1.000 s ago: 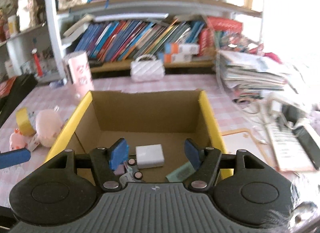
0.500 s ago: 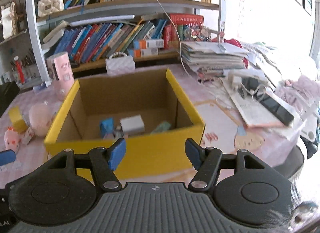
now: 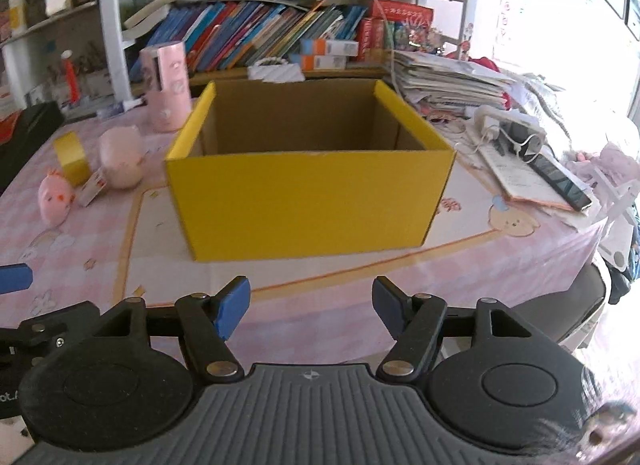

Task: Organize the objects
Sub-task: 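Withdraw both tools from the yellow box back toward the plush toys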

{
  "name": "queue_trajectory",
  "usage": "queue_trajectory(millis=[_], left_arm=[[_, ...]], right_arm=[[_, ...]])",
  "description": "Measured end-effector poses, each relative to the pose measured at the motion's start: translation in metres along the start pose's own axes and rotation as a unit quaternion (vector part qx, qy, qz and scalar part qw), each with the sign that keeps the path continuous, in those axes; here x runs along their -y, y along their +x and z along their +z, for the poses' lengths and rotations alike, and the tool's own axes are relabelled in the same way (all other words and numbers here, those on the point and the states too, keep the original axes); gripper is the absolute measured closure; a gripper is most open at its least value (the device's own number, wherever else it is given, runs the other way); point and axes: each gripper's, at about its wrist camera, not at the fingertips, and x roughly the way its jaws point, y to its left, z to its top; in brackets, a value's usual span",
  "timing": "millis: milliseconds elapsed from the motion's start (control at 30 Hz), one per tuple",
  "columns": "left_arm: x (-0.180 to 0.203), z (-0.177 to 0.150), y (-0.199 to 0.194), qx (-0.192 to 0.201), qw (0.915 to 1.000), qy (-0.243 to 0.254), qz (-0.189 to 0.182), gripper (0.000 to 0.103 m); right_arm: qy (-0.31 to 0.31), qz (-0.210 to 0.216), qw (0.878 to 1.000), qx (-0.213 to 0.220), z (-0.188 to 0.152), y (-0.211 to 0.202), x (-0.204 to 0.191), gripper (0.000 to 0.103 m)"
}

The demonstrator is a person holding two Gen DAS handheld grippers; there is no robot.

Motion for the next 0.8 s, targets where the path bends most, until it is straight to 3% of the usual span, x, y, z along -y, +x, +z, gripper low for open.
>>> queue_trajectory(millis=[800], left_arm=[[-0.051, -0.037, -0.045, 0.001, 0.9982, -0.040, 0.044, 0.023]], right_arm=[[-0.045, 0.073, 0.996, -0.016, -0.022, -0.021, -0.072, 0.035]])
